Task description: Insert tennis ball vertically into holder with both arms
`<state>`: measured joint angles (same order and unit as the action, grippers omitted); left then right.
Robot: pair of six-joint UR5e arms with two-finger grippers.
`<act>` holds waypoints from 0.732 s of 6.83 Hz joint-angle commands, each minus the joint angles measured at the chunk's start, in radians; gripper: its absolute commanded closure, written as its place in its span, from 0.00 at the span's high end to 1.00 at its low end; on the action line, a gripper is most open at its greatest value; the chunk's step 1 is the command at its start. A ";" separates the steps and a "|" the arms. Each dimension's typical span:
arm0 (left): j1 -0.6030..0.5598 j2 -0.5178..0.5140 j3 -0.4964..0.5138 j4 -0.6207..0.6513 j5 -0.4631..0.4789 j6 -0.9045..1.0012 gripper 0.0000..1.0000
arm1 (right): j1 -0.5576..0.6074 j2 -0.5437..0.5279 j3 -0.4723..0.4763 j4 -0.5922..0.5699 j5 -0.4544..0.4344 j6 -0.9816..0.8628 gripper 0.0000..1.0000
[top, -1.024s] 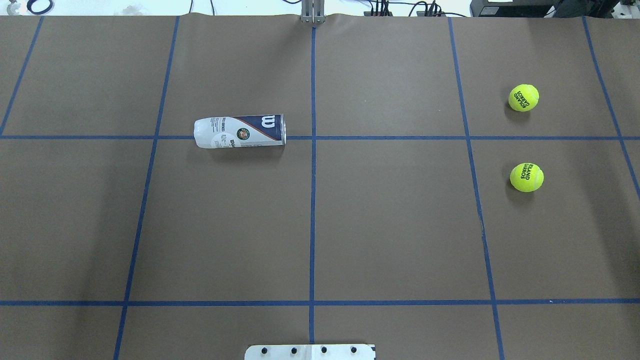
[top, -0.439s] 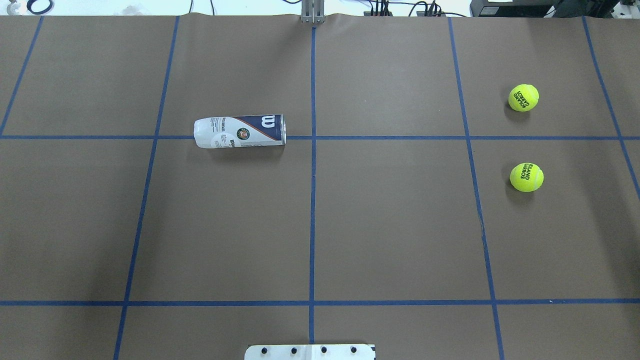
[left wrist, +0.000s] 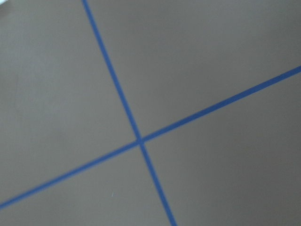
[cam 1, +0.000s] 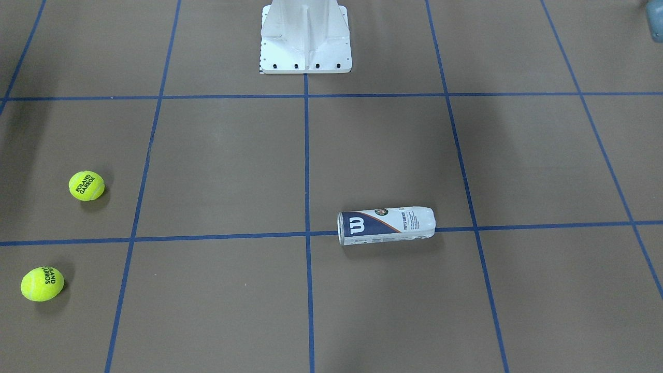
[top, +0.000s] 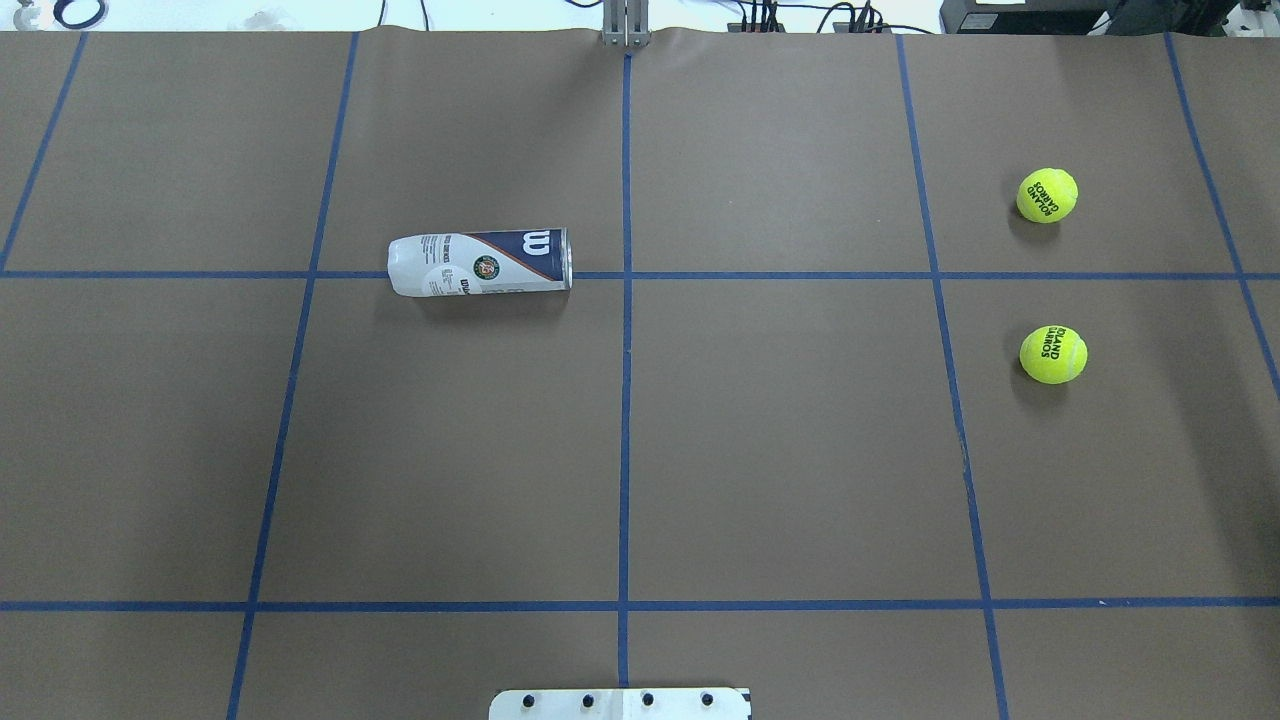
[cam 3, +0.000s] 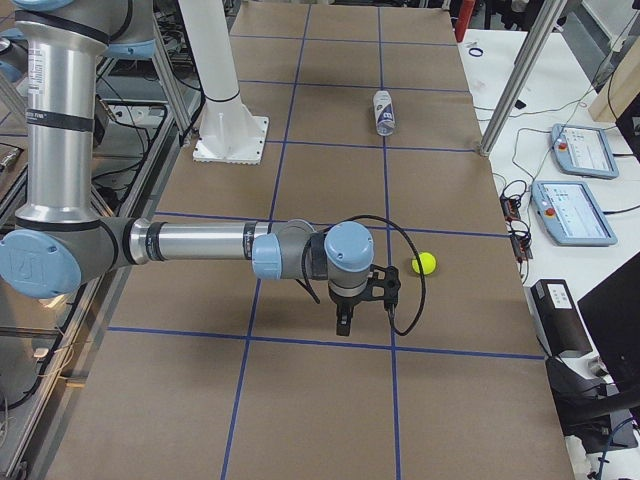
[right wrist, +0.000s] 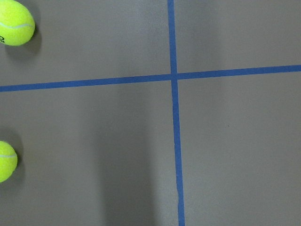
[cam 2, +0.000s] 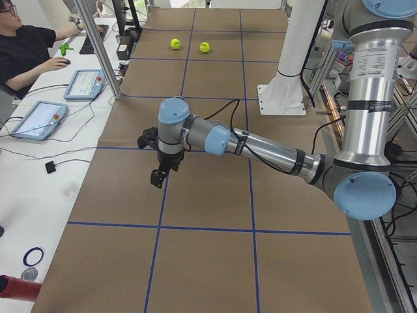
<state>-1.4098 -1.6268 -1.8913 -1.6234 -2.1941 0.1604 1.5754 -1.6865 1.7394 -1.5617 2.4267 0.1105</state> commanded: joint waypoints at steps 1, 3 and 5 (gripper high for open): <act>0.154 -0.170 -0.092 0.025 0.014 -0.002 1.00 | 0.000 -0.002 -0.001 0.000 0.008 0.003 1.00; 0.373 -0.369 -0.081 0.033 0.017 -0.001 1.00 | 0.000 -0.002 0.000 0.000 0.012 0.005 1.00; 0.509 -0.559 0.037 0.039 0.057 0.092 1.00 | -0.002 0.001 0.002 0.002 0.012 0.005 1.00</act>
<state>-0.9843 -2.0504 -1.9321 -1.5885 -2.1666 0.1893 1.5750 -1.6876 1.7404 -1.5606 2.4385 0.1150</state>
